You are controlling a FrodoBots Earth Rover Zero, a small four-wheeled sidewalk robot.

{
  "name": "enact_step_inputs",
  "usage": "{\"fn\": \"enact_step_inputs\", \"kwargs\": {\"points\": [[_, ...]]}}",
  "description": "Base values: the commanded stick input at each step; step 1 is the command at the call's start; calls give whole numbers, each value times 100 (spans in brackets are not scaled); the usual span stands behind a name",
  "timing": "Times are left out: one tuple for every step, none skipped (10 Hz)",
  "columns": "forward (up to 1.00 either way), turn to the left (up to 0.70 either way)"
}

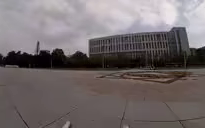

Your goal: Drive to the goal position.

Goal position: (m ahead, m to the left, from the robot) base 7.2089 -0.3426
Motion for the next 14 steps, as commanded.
{"fn": "enact_step_inputs", "kwargs": {"points": [[70, 0], [70, 0], [70, 0], [70, 0], [70, -1], [70, -7], [70, 0], [70, 0], [70, 0], [70, 0], [70, 0], [70, 0], [70, 0], [70, 0]]}}
